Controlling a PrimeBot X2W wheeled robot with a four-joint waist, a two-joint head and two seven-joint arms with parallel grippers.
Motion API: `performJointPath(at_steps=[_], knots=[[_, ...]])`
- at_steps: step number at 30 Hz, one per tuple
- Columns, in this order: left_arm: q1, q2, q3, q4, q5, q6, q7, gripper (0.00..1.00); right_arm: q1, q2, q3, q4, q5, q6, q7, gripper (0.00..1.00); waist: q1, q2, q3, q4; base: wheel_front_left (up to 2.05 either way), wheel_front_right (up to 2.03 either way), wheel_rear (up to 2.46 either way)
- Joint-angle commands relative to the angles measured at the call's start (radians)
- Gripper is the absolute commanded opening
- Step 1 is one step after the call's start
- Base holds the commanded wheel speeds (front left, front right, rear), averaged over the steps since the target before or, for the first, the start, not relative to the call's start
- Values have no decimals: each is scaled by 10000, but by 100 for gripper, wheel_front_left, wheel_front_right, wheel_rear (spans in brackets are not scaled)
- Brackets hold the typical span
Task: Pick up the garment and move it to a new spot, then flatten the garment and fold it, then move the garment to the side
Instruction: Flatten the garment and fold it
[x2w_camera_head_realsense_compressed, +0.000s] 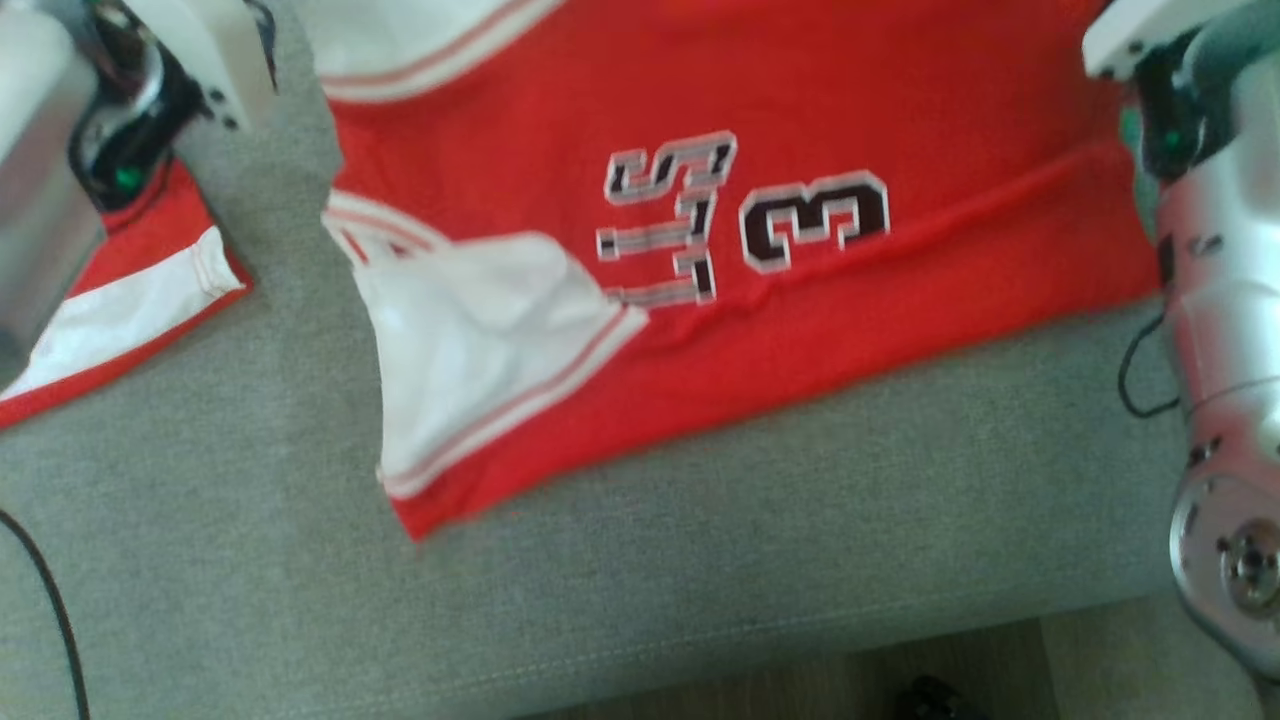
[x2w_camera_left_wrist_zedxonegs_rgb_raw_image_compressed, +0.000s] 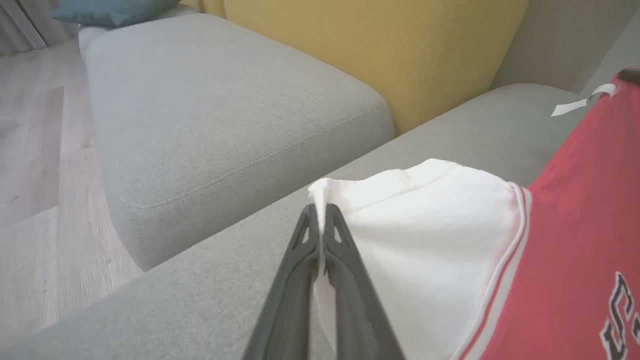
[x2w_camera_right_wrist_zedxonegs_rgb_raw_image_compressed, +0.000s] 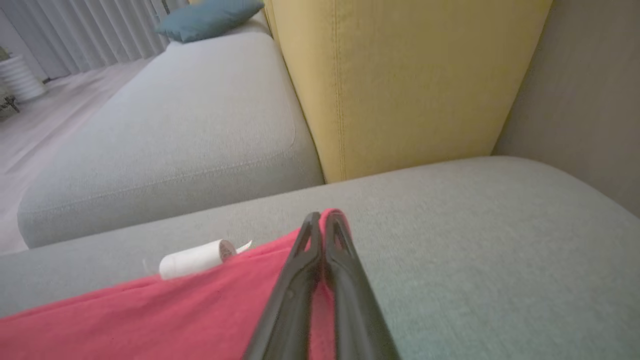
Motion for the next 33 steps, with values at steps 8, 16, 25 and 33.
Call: performJointPath(at_steps=[8, 16, 25, 33], knots=[[-827, -365, 482, 897, 406, 49, -585, 0, -721, -52, 44, 354, 218, -7, -898, 0, 0, 0, -16, 199, 0, 0, 0], [218, -313, 282, 482, 459, -60, -731, 0, 69, -344, 571, 1107, 726, -7, -1009, 0, 0, 0, -877, 361, 0, 0, 0], [1933, 289, 114, -1434, 499, 42, -502, 0, 1519, -945, 1428, 1486, 1792, -7, -202, 0, 0, 0, -2091, 693, 0, 0, 0], [3415, 1414, 44, -4225, 564, 792, 424, 0, 2635, -1635, 2442, 1102, 2573, -7, 690, 0, 0, 0, -2583, 827, 0, 0, 0]])
